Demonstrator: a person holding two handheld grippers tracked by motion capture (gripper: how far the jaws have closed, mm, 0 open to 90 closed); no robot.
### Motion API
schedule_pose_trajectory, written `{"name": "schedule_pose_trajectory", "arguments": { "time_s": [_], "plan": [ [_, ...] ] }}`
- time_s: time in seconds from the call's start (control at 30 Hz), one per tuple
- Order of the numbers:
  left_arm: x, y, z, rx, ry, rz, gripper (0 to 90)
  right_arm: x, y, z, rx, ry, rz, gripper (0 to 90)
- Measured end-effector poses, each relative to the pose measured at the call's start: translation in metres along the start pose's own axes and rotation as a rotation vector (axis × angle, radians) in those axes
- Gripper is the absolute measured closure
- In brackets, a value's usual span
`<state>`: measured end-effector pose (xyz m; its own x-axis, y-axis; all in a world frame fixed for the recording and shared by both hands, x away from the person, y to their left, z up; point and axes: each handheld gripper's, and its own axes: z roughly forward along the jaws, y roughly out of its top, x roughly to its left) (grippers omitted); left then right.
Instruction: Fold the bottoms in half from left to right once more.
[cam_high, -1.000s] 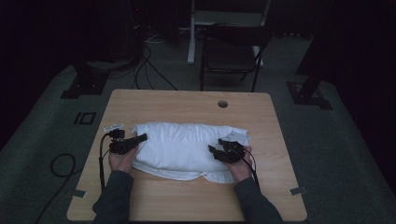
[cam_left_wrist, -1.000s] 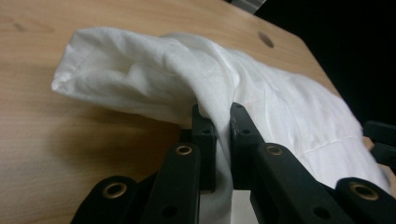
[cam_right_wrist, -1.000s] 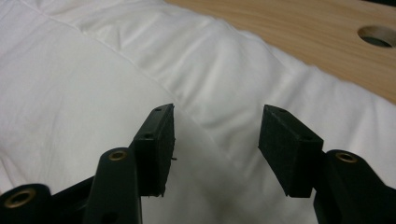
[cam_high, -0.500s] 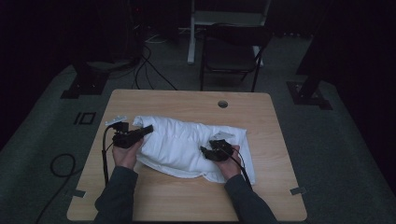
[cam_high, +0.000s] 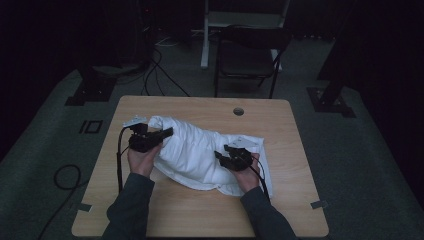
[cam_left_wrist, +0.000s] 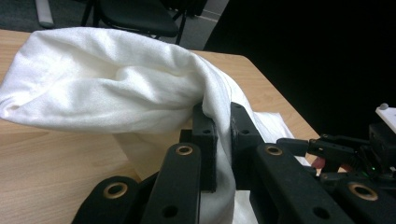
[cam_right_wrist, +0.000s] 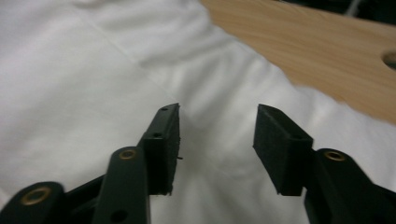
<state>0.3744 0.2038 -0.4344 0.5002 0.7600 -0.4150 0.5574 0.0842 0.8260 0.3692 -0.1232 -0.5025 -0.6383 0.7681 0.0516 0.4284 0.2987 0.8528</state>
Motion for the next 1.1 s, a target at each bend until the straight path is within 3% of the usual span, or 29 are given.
{"name": "schedule_pose_trajectory", "arguments": {
  "time_s": [0.13, 0.23, 0.53, 0.6, 0.7, 0.77, 0.83, 0.93, 1.1],
  "plan": [
    [-0.003, 0.001, 0.0, -0.005, -0.007, 0.008, 84.2, 0.012, -0.001, 0.021, 0.068, 0.024, -0.049, 59.8],
    [-0.008, 0.003, 0.001, 0.004, -0.007, 0.025, 84.2, 0.016, -0.008, 0.041, 0.114, 0.051, -0.045, 65.9],
    [-0.019, 0.011, 0.004, -0.003, 0.005, 0.061, 84.3, 0.026, -0.006, 0.064, 0.116, 0.123, -0.011, 68.9],
    [-0.02, 0.011, 0.004, -0.003, 0.007, 0.063, 84.2, 0.028, -0.004, 0.066, 0.116, 0.136, -0.006, 67.9],
    [-0.02, 0.012, 0.004, -0.008, 0.005, 0.061, 84.2, 0.028, 0.002, 0.059, 0.109, 0.129, -0.009, 59.0],
    [-0.021, 0.013, 0.004, -0.007, 0.004, 0.068, 84.2, 0.022, 0.005, 0.044, 0.071, 0.096, 0.0, 58.0],
    [-0.023, 0.014, 0.006, -0.004, 0.0, 0.073, 84.2, 0.016, 0.005, 0.038, 0.067, 0.064, 0.001, 58.0],
    [-0.03, 0.015, 0.01, -0.002, -0.009, 0.085, 84.2, 0.009, -0.004, 0.046, 0.115, 0.082, 0.006, 56.9],
    [-0.041, 0.017, 0.023, 0.015, -0.019, 0.116, 84.1, 0.014, -0.005, 0.054, 0.135, 0.103, -0.03, 54.4]
  ]
}}
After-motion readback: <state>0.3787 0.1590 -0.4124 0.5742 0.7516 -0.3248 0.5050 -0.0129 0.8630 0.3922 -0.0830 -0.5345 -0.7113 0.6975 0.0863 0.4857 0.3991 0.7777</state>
